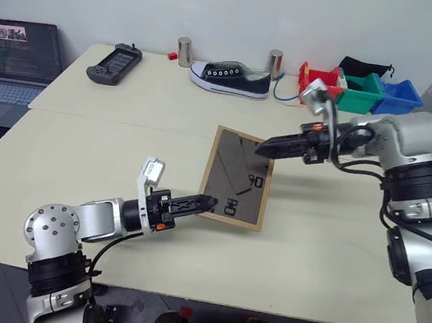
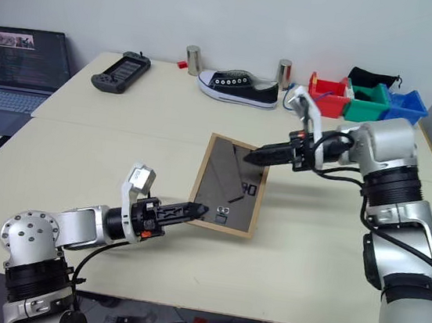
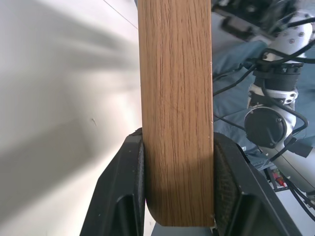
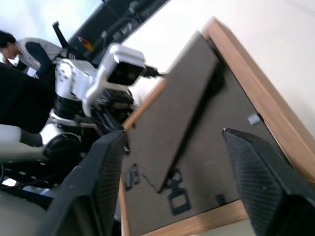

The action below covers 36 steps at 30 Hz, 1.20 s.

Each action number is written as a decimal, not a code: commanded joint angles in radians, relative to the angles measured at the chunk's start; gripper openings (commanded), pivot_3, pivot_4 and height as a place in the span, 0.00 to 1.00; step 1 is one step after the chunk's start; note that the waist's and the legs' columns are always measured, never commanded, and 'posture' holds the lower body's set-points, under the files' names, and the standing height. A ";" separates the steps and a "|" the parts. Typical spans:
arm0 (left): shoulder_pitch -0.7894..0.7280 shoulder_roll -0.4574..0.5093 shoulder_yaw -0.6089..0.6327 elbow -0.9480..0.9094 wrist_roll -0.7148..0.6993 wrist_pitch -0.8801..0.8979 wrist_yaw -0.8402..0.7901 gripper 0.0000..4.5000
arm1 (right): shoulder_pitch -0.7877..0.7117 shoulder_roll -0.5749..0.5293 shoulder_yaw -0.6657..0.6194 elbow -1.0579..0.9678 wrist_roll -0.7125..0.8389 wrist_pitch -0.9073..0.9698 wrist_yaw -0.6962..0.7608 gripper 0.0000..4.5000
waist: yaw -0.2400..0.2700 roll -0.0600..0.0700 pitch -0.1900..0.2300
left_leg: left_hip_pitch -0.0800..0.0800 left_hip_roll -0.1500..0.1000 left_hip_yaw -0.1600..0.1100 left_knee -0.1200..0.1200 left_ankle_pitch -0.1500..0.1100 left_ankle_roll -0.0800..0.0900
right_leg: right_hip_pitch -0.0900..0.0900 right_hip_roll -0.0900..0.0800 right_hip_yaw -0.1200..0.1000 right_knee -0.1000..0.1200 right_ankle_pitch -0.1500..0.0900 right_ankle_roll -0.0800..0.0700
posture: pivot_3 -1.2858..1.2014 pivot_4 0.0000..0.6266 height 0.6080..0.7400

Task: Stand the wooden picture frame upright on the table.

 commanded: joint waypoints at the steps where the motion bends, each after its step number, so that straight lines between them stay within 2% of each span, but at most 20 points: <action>1: -0.009 0.005 0.007 -0.023 -0.098 0.002 0.022 0.29 | -0.055 -0.004 0.010 0.005 -0.009 -0.030 0.013 0.72 | -0.001 0.000 0.000 | 0.000 0.000 0.000 0.000 0.000 0.000 | 0.000 0.000 0.000 0.000 0.000 0.000 | 0.52 0.24 1.00; 8: 0.003 0.015 -0.025 -0.016 -0.166 -0.026 0.078 0.29 | -0.064 0.027 0.024 0.007 0.001 -0.011 0.012 0.72 | -0.002 0.000 0.000 | 0.000 0.000 0.000 0.000 0.000 0.000 | 0.000 0.000 0.000 -0.001 0.000 0.000 | 0.52 0.24 1.00; 19: 0.029 0.055 -0.085 -0.002 -0.261 -0.094 0.149 0.29 | -0.059 0.033 -0.016 -0.120 0.114 0.137 0.017 0.72 | -0.002 0.000 0.000 | 0.000 0.000 0.000 0.000 0.000 0.000 | 0.000 0.000 0.000 -0.001 0.000 0.000 | 0.52 0.24 1.00; 30: 0.073 0.092 -0.171 0.009 -0.290 -0.180 0.192 0.29 | -0.016 -0.083 -0.017 -0.199 0.270 0.212 0.152 0.72 | -0.002 0.000 0.000 | 0.000 0.000 -0.001 0.000 0.000 0.000 | 0.000 0.000 0.000 -0.003 0.000 0.000 | 0.52 0.24 1.00; 33: 0.072 0.102 -0.189 0.009 -0.312 -0.197 0.194 0.29 | 0.017 -0.107 0.004 -0.212 0.252 0.174 0.132 0.72 | -0.002 0.000 0.000 | 0.000 0.000 -0.001 0.000 0.000 0.000 | 0.000 0.000 0.000 -0.003 0.000 0.000 | 0.52 0.24 1.00; 36: 0.068 0.122 -0.198 0.010 -0.355 -0.212 0.202 0.29 | 0.076 -0.176 0.049 -0.207 0.184 0.059 0.155 0.72 | -0.001 0.000 0.000 | 0.000 0.000 -0.001 -0.001 0.000 0.000 | 0.000 0.000 0.000 -0.003 0.000 0.000 | 0.52 0.24 1.00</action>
